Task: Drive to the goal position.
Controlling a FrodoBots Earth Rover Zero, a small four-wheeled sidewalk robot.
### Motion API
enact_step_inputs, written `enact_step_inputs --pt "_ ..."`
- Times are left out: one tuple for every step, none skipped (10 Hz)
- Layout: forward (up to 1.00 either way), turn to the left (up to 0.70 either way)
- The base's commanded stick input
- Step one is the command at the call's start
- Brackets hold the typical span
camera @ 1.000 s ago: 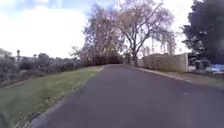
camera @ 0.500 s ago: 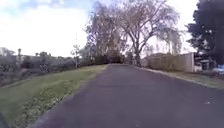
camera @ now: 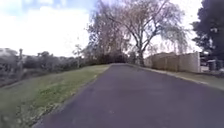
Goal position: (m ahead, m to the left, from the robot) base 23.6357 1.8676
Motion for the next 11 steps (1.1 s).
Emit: enact_step_inputs --pt "0.85 -0.34" --pt "0.85 -0.34" --pt "0.85 -0.34" --pt "0.85 -0.34" --pt "0.85 -0.34" --pt "0.85 -0.34" --pt "0.85 -0.34" --pt "0.85 -0.34" --pt "0.85 -0.34" --pt "0.85 -0.34" --pt "0.85 -0.34"
